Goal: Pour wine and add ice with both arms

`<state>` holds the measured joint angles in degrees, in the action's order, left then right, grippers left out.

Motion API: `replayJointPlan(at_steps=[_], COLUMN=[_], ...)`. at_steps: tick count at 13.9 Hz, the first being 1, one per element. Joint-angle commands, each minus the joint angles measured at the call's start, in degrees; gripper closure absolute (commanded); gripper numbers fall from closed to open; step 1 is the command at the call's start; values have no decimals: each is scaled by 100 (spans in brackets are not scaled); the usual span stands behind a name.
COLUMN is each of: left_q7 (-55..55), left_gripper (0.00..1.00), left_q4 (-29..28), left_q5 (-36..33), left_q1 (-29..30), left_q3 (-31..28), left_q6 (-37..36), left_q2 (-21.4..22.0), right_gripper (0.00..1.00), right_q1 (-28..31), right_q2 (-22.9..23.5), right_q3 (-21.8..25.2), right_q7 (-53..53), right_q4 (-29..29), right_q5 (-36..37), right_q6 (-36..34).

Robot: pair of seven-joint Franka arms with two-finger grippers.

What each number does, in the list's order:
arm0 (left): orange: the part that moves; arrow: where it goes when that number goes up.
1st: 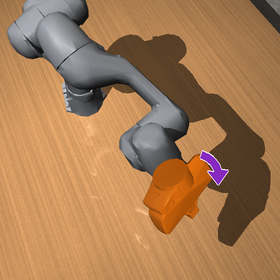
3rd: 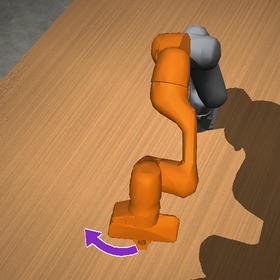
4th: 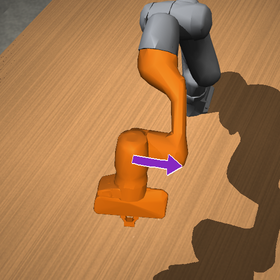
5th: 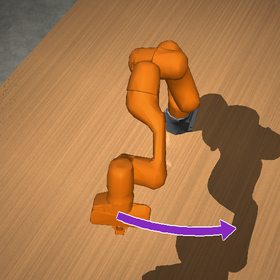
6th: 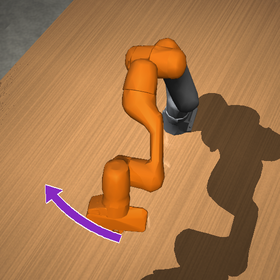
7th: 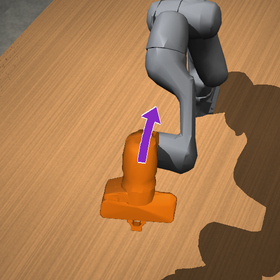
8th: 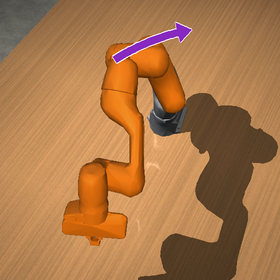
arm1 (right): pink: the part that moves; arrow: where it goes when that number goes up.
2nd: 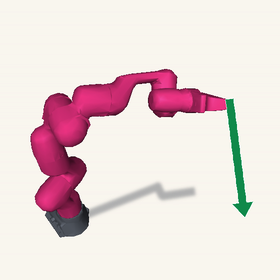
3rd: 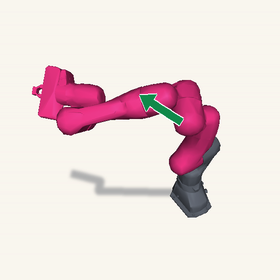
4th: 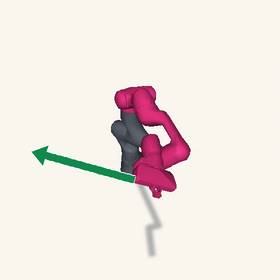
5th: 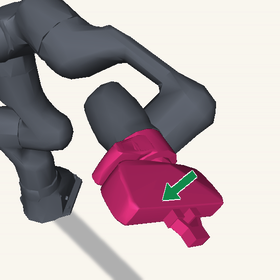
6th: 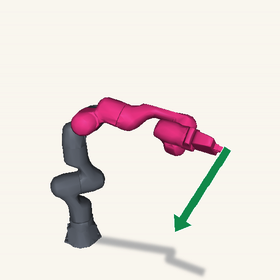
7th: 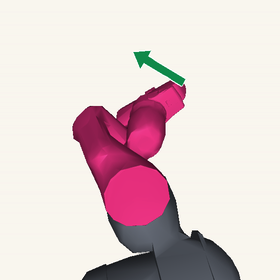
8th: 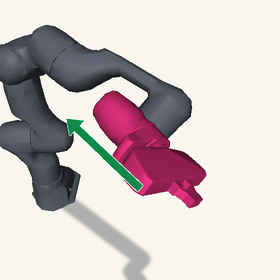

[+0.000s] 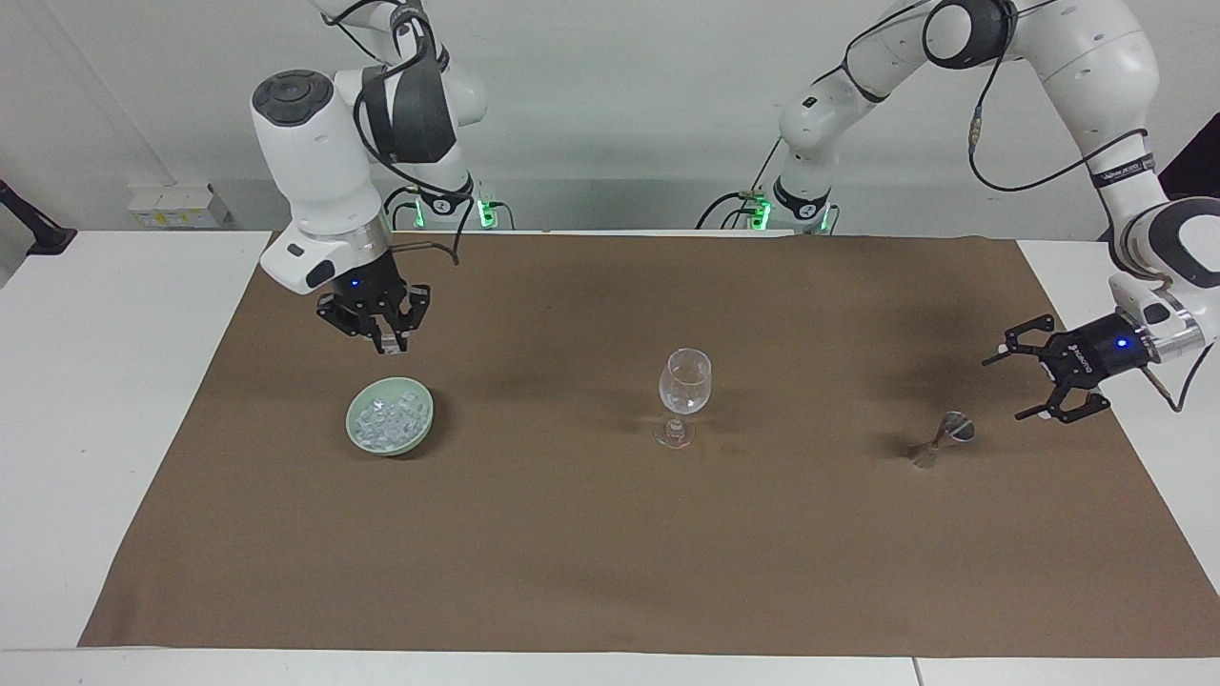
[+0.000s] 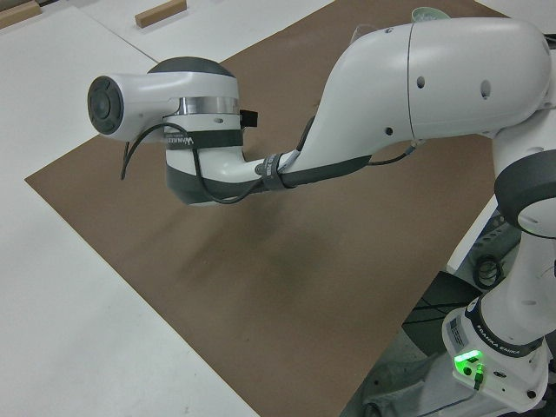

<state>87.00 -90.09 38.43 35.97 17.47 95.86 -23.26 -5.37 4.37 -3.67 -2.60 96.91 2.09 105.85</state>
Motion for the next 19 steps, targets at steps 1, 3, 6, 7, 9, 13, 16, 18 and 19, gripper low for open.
replayJointPlan(at_steps=[1,3,6,7,9,13,16,18,19], left_q7=[-1505,-2429,-4054,-4721,-6162,-7819,-8610,-8788,-8797], left_gripper=[10,8,6,4,0,0,0,0,0], left_q4=[-105,-88,-52,-52,-61,70,220,325,386], left_q5=[-537,-924,-1967,-2372,-2892,-3420,-3650,-3659,-3668], left_q1=[-554,-1010,-1687,-1924,-2137,-2252,-2454,-2463,-2498], left_q3=[-103,-130,-130,-121,-112,-77,-51,-42,-42], left_q6=[12,12,3,3,-32,-208,-312,-541,-559], left_q2=[549,778,1252,1437,1745,1790,1860,1948,1966], right_gripper=[100,100,100,100,100,100,100,100,100], right_q1=[115,123,123,123,123,123,123,115,115], right_q2=[90,134,231,231,231,240,406,477,538], right_q3=[-274,-449,-837,-959,-1267,-1637,-2013,-2112,-2260], right_q7=[-450,-592,-610,-706,-1144,-1778,-2173,-2411,-2534], right_q4=[-514,-690,-858,-867,-884,-885,-884,-893,-928], right_q5=[-156,-139,-113,-122,-113,-130,-34,19,28], right_q6=[-485,-758,-891,-848,-830,-742,-601,-409,-329])
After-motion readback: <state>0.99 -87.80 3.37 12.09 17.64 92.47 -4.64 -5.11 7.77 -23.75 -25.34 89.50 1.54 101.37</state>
